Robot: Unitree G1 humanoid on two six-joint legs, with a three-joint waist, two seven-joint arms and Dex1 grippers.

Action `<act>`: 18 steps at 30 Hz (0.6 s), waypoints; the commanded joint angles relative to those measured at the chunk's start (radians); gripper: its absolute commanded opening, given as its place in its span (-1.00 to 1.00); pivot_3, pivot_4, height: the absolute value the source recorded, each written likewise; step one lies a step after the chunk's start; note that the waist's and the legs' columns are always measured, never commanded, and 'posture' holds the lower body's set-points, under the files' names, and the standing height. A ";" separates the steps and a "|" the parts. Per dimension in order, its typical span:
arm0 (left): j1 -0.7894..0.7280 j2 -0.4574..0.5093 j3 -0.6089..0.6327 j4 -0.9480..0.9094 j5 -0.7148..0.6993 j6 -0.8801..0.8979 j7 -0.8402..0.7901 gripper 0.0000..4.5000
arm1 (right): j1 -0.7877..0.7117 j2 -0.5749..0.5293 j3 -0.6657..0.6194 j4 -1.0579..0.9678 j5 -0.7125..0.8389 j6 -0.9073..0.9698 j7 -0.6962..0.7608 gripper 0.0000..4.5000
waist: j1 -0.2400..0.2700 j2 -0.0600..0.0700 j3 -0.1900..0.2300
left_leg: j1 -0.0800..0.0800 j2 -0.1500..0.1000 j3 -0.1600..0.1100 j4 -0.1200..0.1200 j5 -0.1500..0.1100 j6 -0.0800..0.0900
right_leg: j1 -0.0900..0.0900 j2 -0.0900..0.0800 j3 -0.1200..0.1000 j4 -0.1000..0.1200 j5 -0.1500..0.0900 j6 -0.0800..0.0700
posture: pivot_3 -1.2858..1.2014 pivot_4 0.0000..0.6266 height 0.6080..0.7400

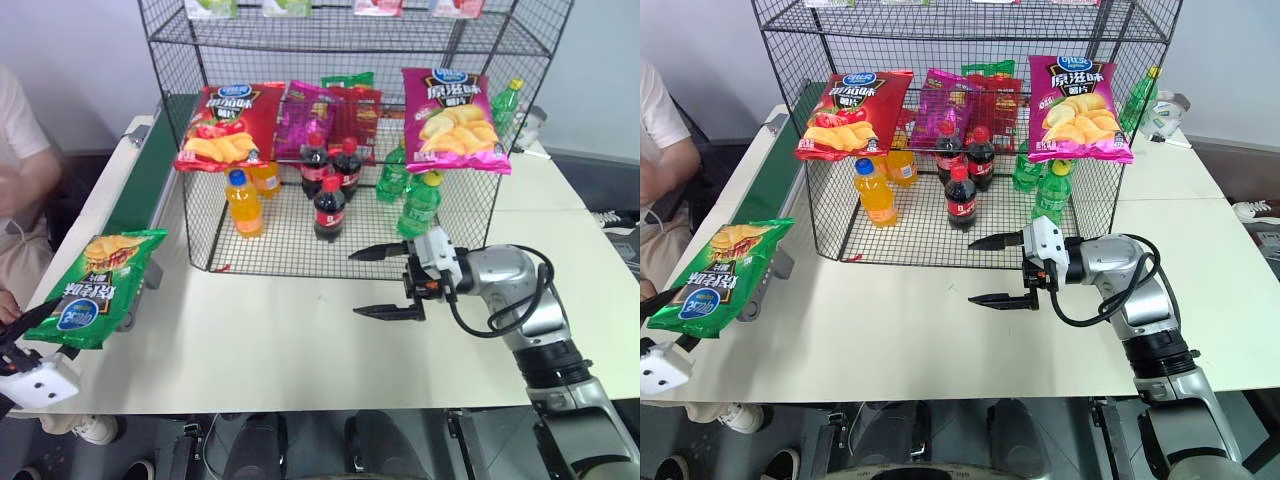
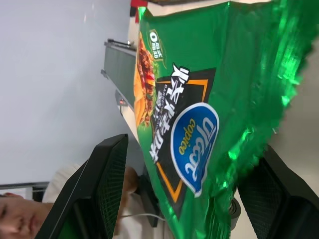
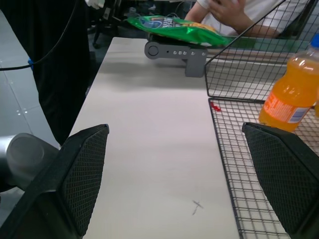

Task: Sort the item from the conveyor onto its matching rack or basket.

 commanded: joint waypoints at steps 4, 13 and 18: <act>-0.019 0.025 -0.037 -0.002 -0.008 0.015 0.023 0.48 | -0.015 -0.001 -0.018 -0.002 0.003 -0.007 -0.022 0.98 | 0.000 0.000 0.000 | 0.000 0.000 0.000 0.000 0.000 0.000 | 0.000 0.000 0.000 0.000 0.000 0.000 | 0.03 -0.52 0.98; -0.036 0.040 -0.070 -0.034 -0.076 0.043 -0.021 -0.95 | -0.003 0.000 -0.009 -0.013 -0.007 -0.016 -0.041 1.00 | 0.000 0.000 0.000 | 0.000 0.000 0.000 0.000 0.000 0.000 | 0.000 0.000 0.000 0.000 0.000 0.000 | 0.03 -0.52 0.98; -0.016 0.029 -0.033 -0.123 -0.331 0.105 -0.122 -0.95 | -0.005 0.002 -0.012 -0.008 -0.012 -0.021 -0.055 1.00 | 0.000 0.000 0.000 | 0.000 0.000 0.000 0.000 0.000 0.000 | 0.000 0.000 0.000 0.000 0.000 0.000 | 0.03 -0.52 0.98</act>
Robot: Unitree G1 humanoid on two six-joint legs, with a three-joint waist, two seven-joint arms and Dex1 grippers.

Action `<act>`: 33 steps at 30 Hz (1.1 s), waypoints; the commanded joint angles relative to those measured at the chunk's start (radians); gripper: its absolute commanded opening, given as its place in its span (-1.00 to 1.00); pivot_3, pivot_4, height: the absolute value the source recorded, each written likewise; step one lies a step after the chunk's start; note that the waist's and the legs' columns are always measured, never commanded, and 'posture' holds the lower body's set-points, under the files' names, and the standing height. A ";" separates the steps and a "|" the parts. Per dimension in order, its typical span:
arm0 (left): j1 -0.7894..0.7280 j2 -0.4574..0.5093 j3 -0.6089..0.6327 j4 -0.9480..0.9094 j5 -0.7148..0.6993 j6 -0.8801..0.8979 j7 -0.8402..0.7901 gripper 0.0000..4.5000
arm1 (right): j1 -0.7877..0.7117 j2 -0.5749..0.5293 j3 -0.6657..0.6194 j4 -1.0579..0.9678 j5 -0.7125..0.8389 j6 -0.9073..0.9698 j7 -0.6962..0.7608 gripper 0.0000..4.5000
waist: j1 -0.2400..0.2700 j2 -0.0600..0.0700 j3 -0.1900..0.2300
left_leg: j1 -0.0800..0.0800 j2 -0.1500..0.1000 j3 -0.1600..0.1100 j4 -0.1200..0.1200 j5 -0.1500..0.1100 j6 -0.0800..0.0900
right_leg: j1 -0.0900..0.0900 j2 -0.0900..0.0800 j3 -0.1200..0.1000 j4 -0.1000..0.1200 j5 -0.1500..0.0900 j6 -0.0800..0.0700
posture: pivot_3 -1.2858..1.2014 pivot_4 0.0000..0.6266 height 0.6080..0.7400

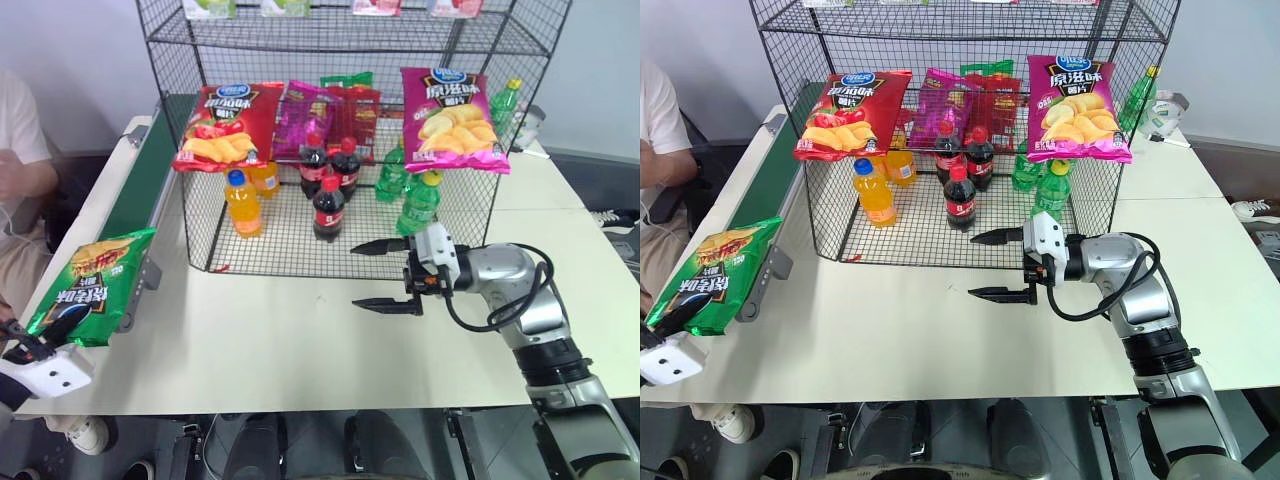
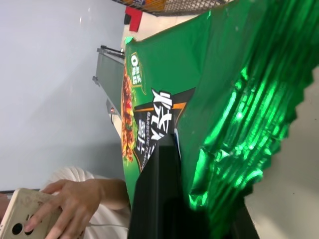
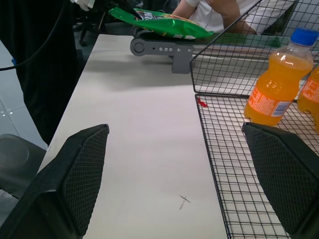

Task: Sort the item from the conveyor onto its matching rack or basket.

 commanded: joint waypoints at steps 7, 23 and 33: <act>0.158 0.037 0.058 -0.537 -0.963 0.506 -0.463 -0.95 | -0.032 0.011 -0.033 -0.002 0.033 0.019 -0.027 1.00 | 0.000 0.001 0.000 | 0.000 0.000 0.000 0.000 0.000 -0.001 | 0.001 -0.001 0.000 -0.001 0.000 0.000 | 0.03 -0.52 0.98; 0.121 0.094 0.320 -0.860 -1.734 1.231 -0.578 -0.95 | 0.002 -0.007 -0.079 -0.018 0.152 0.179 -0.038 1.00 | 0.003 0.002 0.001 | 0.000 -0.001 -0.001 0.002 0.000 0.000 | 0.003 0.002 -0.001 -0.002 0.000 0.000 | 0.03 -0.52 0.98; -0.178 0.103 0.142 -0.851 -1.876 1.376 -0.534 -0.95 | 0.029 0.014 -0.192 -0.124 0.569 0.728 -0.146 1.00 | -0.002 0.002 0.001 | 0.001 0.000 -0.001 0.003 0.000 0.000 | 0.003 0.004 0.000 -0.001 0.000 0.000 | 0.03 -0.52 0.98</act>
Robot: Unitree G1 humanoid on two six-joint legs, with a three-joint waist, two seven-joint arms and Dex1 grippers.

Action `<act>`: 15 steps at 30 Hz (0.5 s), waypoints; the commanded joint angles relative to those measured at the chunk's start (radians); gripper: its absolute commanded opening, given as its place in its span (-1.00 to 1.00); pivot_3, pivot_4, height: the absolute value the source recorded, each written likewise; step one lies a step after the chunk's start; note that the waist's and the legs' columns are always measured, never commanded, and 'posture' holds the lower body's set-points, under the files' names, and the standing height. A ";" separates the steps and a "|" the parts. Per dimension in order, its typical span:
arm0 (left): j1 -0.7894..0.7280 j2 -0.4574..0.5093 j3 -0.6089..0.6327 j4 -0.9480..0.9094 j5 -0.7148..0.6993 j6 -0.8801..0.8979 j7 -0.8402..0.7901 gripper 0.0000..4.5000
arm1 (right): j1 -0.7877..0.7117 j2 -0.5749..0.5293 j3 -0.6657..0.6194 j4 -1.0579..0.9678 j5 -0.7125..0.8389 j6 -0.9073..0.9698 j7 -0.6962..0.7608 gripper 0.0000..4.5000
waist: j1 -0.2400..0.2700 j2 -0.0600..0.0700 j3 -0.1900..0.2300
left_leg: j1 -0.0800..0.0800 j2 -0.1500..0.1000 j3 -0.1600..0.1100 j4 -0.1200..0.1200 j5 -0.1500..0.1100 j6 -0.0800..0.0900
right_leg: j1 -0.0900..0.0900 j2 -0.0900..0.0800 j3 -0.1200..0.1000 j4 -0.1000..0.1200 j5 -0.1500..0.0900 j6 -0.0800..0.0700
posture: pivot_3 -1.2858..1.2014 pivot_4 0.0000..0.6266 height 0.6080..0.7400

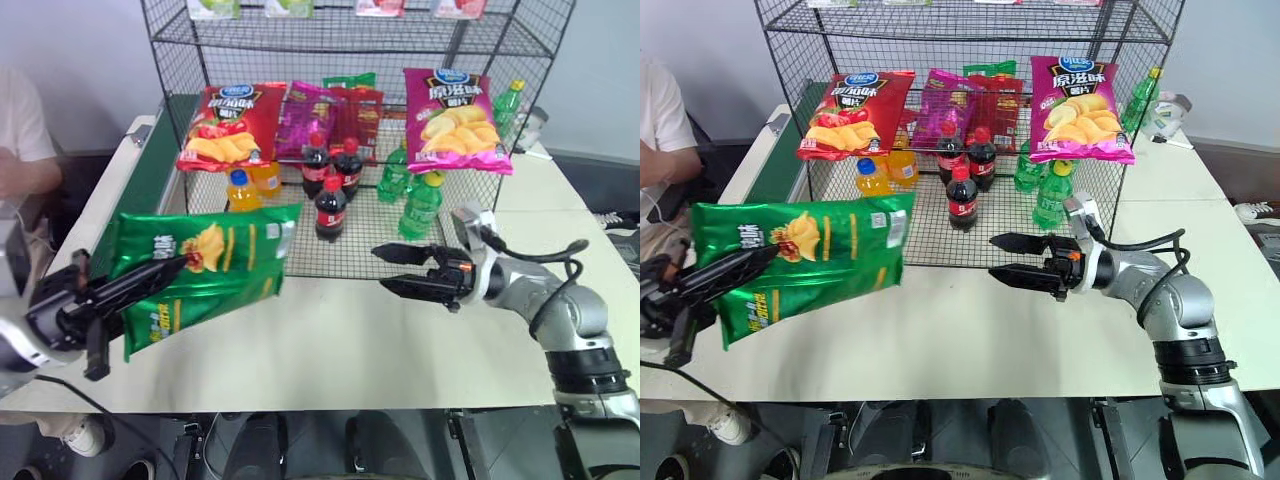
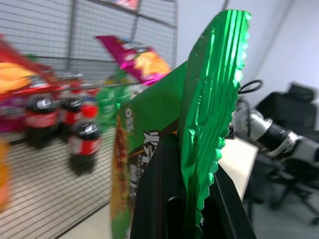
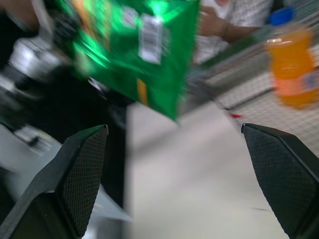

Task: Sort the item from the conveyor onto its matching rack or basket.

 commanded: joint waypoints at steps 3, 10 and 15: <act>-0.205 0.018 -0.087 0.042 -0.216 0.074 0.044 -0.95 | -0.050 0.087 -0.028 0.011 0.061 0.049 -0.070 1.00 | 0.003 0.001 0.001 | 0.000 0.000 0.000 0.001 0.000 0.000 | -0.001 0.001 0.000 0.002 0.000 0.000 | 0.03 -0.52 0.98; -0.415 -0.020 -0.226 0.123 -0.264 0.157 0.055 -0.95 | -0.049 0.199 -0.021 -0.027 0.127 0.094 -0.117 1.00 | 0.006 0.001 0.001 | -0.001 0.000 0.000 0.002 0.000 0.000 | -0.002 0.002 0.001 0.002 0.000 0.000 | 0.03 -0.52 0.98; -0.489 -0.077 -0.276 0.174 -0.241 0.195 0.046 -0.95 | -0.060 0.205 -0.020 -0.097 0.144 0.097 -0.117 1.00 | 0.004 0.001 0.001 | -0.002 0.000 0.000 0.002 0.000 0.000 | -0.002 0.003 0.001 0.003 0.000 0.000 | 0.03 -0.52 0.98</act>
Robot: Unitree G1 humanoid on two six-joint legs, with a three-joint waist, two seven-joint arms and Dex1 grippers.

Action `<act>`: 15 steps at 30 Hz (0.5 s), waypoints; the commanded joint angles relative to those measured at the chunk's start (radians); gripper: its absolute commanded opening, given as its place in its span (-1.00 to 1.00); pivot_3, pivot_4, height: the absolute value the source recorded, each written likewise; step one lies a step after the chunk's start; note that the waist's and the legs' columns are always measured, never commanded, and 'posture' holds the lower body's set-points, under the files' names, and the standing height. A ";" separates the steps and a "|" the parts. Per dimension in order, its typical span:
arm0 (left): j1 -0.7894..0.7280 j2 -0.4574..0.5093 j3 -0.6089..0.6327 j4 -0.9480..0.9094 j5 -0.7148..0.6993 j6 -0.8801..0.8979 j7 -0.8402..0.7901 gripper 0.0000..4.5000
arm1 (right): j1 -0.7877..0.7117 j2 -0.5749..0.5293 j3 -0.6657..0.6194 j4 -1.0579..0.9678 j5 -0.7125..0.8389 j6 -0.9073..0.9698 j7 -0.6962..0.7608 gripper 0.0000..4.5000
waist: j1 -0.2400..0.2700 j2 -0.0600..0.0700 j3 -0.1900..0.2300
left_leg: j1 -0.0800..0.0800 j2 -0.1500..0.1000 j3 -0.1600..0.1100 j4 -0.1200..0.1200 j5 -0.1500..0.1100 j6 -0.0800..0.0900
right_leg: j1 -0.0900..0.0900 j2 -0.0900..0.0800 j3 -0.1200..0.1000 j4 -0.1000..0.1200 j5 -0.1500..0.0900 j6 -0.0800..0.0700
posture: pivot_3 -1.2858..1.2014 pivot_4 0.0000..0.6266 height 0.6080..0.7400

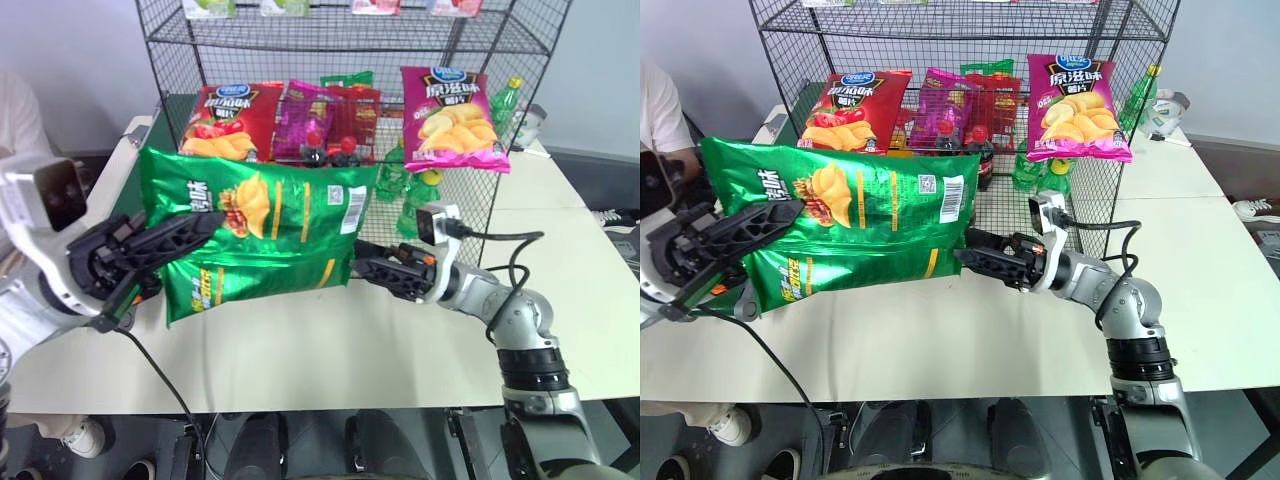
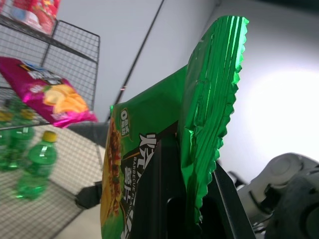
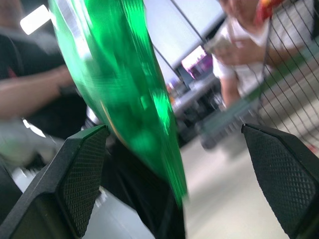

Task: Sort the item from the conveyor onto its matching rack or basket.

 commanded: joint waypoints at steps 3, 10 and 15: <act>-0.058 -0.059 -0.037 0.047 0.038 0.031 -0.021 -0.95 | 0.003 -0.022 -0.005 -0.123 0.033 0.002 0.015 1.00 | 0.003 0.000 0.000 | 0.000 0.000 0.000 0.000 0.000 0.000 | 0.000 0.000 0.000 0.000 0.000 0.000 | 0.03 -0.52 0.98; -0.079 -0.131 -0.075 0.060 0.148 0.037 -0.035 -1.00 | 0.014 -0.053 0.058 -0.150 -0.033 -0.015 0.038 0.75 | 0.004 0.000 0.000 | 0.000 0.000 0.000 0.000 0.000 0.000 | 0.000 0.000 0.000 0.000 0.000 0.000 | 0.03 -0.52 0.98; -0.076 -0.160 -0.072 0.063 0.192 0.038 -0.043 -1.00 | 0.010 -0.062 0.072 -0.142 -0.037 -0.007 0.047 -0.26 | 0.003 0.000 0.000 | 0.000 0.000 0.000 0.000 0.000 0.000 | 0.000 0.000 0.000 0.000 0.000 0.000 | 0.03 -0.52 0.98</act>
